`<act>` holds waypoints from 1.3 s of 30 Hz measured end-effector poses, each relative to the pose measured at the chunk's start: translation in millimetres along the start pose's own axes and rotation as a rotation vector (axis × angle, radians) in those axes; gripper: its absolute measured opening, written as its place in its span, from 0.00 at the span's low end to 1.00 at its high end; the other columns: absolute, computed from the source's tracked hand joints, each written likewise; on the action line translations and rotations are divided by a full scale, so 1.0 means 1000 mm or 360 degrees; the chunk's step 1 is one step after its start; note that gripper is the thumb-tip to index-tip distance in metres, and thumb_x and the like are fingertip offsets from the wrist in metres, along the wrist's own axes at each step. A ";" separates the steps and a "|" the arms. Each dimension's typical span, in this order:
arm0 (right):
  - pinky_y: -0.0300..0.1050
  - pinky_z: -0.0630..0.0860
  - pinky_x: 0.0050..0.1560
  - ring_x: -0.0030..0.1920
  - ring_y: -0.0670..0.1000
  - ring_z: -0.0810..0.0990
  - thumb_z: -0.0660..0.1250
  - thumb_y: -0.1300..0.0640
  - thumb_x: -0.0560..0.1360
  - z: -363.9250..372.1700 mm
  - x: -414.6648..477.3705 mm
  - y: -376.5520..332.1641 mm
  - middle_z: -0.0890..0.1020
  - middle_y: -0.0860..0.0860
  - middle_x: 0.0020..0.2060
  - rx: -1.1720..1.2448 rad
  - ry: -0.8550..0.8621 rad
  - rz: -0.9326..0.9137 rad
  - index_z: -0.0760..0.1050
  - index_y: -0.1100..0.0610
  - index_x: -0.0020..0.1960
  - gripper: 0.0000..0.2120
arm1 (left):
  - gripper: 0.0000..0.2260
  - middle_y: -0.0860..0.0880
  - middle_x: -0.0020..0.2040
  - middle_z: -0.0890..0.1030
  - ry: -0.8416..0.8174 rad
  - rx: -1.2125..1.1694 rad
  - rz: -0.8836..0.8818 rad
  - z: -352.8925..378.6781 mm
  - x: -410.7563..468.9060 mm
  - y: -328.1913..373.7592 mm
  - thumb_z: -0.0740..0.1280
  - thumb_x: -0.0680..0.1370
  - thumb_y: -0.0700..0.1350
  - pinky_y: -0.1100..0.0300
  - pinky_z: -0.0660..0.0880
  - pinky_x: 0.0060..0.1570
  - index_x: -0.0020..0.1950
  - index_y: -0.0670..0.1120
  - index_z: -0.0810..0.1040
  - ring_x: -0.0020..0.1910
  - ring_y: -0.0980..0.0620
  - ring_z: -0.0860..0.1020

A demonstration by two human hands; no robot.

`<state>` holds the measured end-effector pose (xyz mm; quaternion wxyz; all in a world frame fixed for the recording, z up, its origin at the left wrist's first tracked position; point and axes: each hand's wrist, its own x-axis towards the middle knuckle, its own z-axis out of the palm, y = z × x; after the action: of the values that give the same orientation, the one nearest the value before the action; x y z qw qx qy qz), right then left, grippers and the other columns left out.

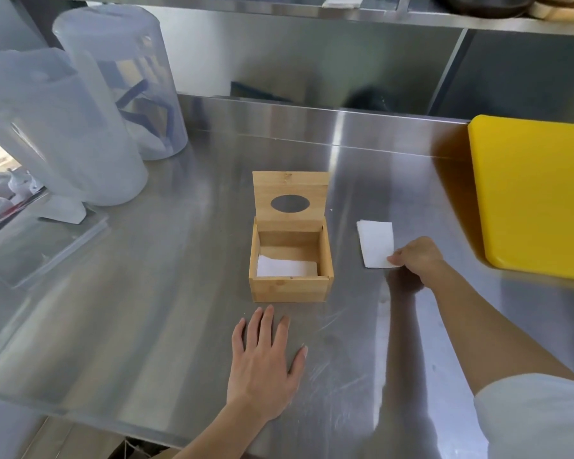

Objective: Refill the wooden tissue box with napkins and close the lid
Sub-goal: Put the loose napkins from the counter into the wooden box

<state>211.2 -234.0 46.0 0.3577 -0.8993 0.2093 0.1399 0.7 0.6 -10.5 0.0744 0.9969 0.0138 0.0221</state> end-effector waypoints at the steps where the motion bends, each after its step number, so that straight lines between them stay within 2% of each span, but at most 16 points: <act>1: 0.48 0.70 0.47 0.47 0.57 0.74 0.72 0.64 0.70 -0.003 -0.003 0.001 0.78 0.60 0.48 -0.0070 -0.0118 -0.0087 0.79 0.68 0.50 0.11 | 0.23 0.42 0.63 0.76 0.0001 0.0000 0.0002 0.000 0.000 0.000 0.56 0.75 0.59 0.45 0.58 0.63 0.60 0.46 0.75 0.64 0.42 0.72; 3: 0.44 0.69 0.42 0.43 0.53 0.74 0.72 0.65 0.69 -0.012 -0.007 0.006 0.79 0.56 0.43 -0.0268 -0.0358 -0.0265 0.81 0.63 0.40 0.02 | 0.22 0.42 0.63 0.76 0.0001 -0.0001 0.0003 0.000 0.000 0.000 0.55 0.75 0.59 0.45 0.58 0.64 0.60 0.46 0.74 0.64 0.42 0.72; 4: 0.42 0.69 0.39 0.41 0.51 0.74 0.73 0.65 0.68 -0.015 -0.009 0.008 0.79 0.54 0.41 -0.0373 -0.0456 -0.0335 0.80 0.60 0.37 0.02 | 0.22 0.41 0.63 0.76 0.0002 -0.0004 0.0004 0.000 0.000 0.000 0.55 0.75 0.59 0.45 0.58 0.64 0.60 0.46 0.74 0.64 0.42 0.72; 7: 0.38 0.70 0.40 0.41 0.48 0.73 0.73 0.62 0.68 -0.020 -0.010 0.012 0.78 0.50 0.41 -0.0496 -0.0580 -0.0424 0.79 0.56 0.41 0.04 | 0.22 0.41 0.63 0.76 0.0001 -0.0010 0.0007 0.000 0.000 0.000 0.55 0.75 0.59 0.45 0.58 0.64 0.60 0.46 0.74 0.64 0.41 0.72; 10: 0.42 0.71 0.45 0.46 0.50 0.75 0.75 0.57 0.66 -0.018 -0.010 0.010 0.77 0.50 0.47 -0.0434 -0.0540 -0.0404 0.76 0.56 0.51 0.16 | 0.22 0.42 0.63 0.76 -0.0004 -0.0007 0.0003 0.000 0.001 0.000 0.55 0.75 0.59 0.45 0.58 0.64 0.60 0.46 0.74 0.64 0.41 0.72; 12: 0.49 0.72 0.53 0.51 0.54 0.76 0.77 0.52 0.64 -0.014 -0.012 0.007 0.78 0.52 0.49 -0.0543 -0.0454 -0.0406 0.75 0.55 0.53 0.20 | 0.22 0.42 0.63 0.76 -0.0013 -0.0002 0.0001 0.000 0.001 0.000 0.55 0.76 0.59 0.45 0.57 0.64 0.60 0.46 0.74 0.64 0.42 0.71; 14: 0.51 0.66 0.57 0.52 0.55 0.76 0.76 0.49 0.64 -0.007 -0.020 0.003 0.79 0.51 0.49 -0.0717 -0.0386 -0.0458 0.72 0.54 0.54 0.23 | 0.23 0.42 0.63 0.76 -0.0020 0.0008 0.0002 0.000 0.001 0.000 0.55 0.75 0.59 0.46 0.57 0.64 0.60 0.46 0.74 0.64 0.42 0.72; 16: 0.50 0.61 0.54 0.50 0.55 0.75 0.75 0.48 0.65 0.002 -0.028 -0.002 0.79 0.50 0.48 -0.0822 -0.0373 -0.0496 0.70 0.54 0.56 0.24 | 0.23 0.41 0.63 0.76 -0.0028 0.0017 0.0001 0.000 0.001 0.000 0.55 0.75 0.59 0.46 0.57 0.64 0.60 0.46 0.75 0.64 0.42 0.72; 18: 0.49 0.60 0.52 0.48 0.55 0.75 0.74 0.50 0.66 0.009 -0.032 -0.005 0.78 0.50 0.46 -0.0798 -0.0413 -0.0463 0.70 0.54 0.53 0.21 | 0.23 0.41 0.63 0.76 -0.0034 0.0020 -0.0003 0.000 0.002 0.000 0.55 0.75 0.59 0.46 0.57 0.64 0.60 0.46 0.75 0.64 0.42 0.72; 21: 0.47 0.67 0.46 0.49 0.58 0.79 0.74 0.54 0.65 0.012 -0.031 -0.008 0.80 0.54 0.43 -0.0697 -0.0534 -0.0395 0.73 0.56 0.41 0.12 | 0.23 0.41 0.63 0.76 -0.0039 0.0017 -0.0003 0.000 0.001 0.000 0.55 0.75 0.59 0.46 0.57 0.64 0.60 0.46 0.75 0.64 0.41 0.72; 22: 0.46 0.68 0.45 0.49 0.59 0.79 0.74 0.55 0.66 0.013 -0.032 -0.008 0.80 0.54 0.43 -0.0688 -0.0546 -0.0394 0.73 0.56 0.40 0.11 | 0.23 0.41 0.63 0.76 -0.0040 0.0019 -0.0002 0.000 0.001 0.000 0.54 0.75 0.59 0.46 0.57 0.64 0.60 0.46 0.75 0.64 0.41 0.72; 27: 0.49 0.63 0.50 0.46 0.55 0.75 0.68 0.54 0.72 0.014 -0.034 -0.008 0.78 0.52 0.41 -0.0591 -0.0355 -0.0465 0.75 0.55 0.41 0.05 | 0.23 0.41 0.63 0.76 -0.0025 0.0023 -0.0002 0.000 0.002 -0.001 0.54 0.76 0.60 0.46 0.57 0.64 0.60 0.46 0.75 0.64 0.41 0.72; 30: 0.54 0.68 0.57 0.49 0.56 0.78 0.65 0.55 0.75 0.011 -0.033 -0.007 0.79 0.52 0.41 -0.0449 -0.0354 -0.0490 0.78 0.54 0.41 0.05 | 0.23 0.41 0.63 0.76 -0.0004 0.0012 -0.0009 0.001 0.002 0.000 0.53 0.76 0.60 0.45 0.59 0.65 0.60 0.46 0.75 0.65 0.41 0.71; 33: 0.55 0.70 0.60 0.49 0.55 0.78 0.66 0.56 0.74 0.010 -0.036 -0.006 0.81 0.51 0.42 -0.0449 -0.0332 -0.0528 0.82 0.55 0.47 0.07 | 0.23 0.41 0.63 0.76 -0.0004 0.0020 -0.0011 0.000 0.002 0.000 0.54 0.75 0.60 0.43 0.63 0.65 0.60 0.46 0.75 0.64 0.42 0.72; 36: 0.50 0.73 0.54 0.45 0.53 0.77 0.69 0.59 0.73 0.000 -0.040 -0.014 0.79 0.49 0.37 -0.0419 -0.0373 -0.0605 0.83 0.59 0.47 0.06 | 0.23 0.41 0.63 0.76 0.0009 0.0026 -0.0003 0.001 0.002 0.000 0.54 0.75 0.59 0.45 0.57 0.64 0.60 0.46 0.74 0.64 0.41 0.72; 39: 0.39 0.70 0.42 0.38 0.47 0.75 0.70 0.62 0.72 -0.023 -0.051 -0.032 0.76 0.47 0.35 -0.0329 -0.0478 -0.0688 0.82 0.63 0.47 0.06 | 0.23 0.41 0.64 0.76 0.0019 0.0033 -0.0007 0.002 0.002 0.000 0.54 0.75 0.60 0.44 0.60 0.66 0.61 0.47 0.74 0.65 0.42 0.71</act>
<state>184.1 -215.2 101.3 0.3127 -0.9239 -0.0580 0.2126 3.0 0.0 -12.1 0.0639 0.9974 0.0168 0.0277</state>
